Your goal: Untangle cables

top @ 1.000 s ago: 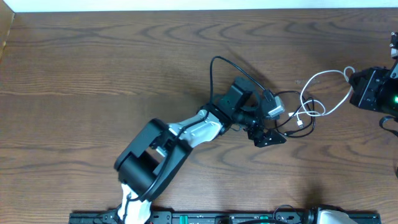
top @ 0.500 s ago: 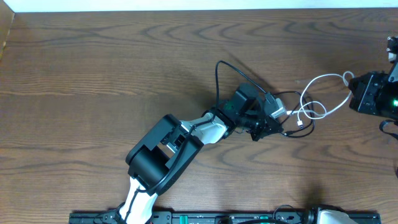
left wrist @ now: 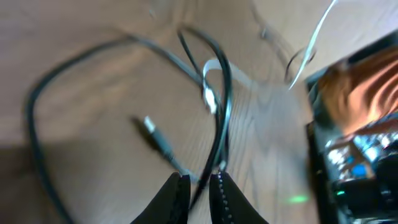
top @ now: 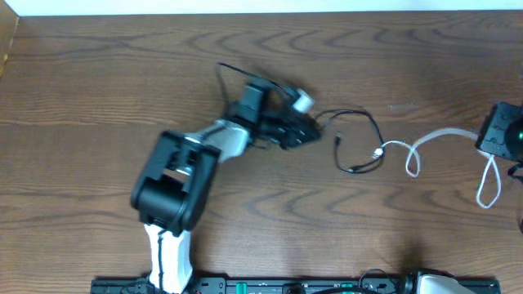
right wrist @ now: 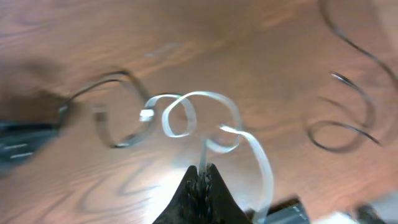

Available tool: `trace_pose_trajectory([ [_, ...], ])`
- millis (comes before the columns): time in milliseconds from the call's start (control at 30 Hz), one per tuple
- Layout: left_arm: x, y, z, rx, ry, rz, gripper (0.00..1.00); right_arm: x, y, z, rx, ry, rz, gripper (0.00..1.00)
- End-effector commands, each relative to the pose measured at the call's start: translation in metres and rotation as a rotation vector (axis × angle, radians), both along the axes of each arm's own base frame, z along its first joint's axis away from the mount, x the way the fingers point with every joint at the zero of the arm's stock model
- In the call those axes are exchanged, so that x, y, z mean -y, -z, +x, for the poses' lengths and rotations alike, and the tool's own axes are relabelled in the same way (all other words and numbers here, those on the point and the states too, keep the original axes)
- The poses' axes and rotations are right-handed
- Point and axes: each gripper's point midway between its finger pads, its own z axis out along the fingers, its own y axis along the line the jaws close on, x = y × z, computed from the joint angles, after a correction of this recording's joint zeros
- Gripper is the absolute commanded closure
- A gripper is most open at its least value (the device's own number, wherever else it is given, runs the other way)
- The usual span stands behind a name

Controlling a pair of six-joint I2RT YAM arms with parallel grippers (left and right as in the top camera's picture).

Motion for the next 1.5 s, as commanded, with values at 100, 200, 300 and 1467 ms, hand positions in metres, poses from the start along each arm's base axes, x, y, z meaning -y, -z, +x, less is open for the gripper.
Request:
trace_pose_trajectory([
  [100,-0.064,-0.058,0.024,-0.05,-0.051,-0.162,0.79,0.031,0.004,0.007,-0.043,0.176,-0.113,0.99],
  [200,-0.086,-0.065,0.037,-0.054,-0.112,-0.167,0.78,0.049,0.005,0.008,-0.058,0.275,-0.181,0.99],
  [300,-0.108,-0.073,0.045,-0.06,-0.159,-0.182,0.78,0.069,0.012,0.01,-0.106,0.358,-0.23,0.99],
  [1467,0.033,-0.023,-0.019,0.112,-0.012,0.107,0.25,0.073,0.044,0.024,-0.18,0.341,-0.018,0.99],
])
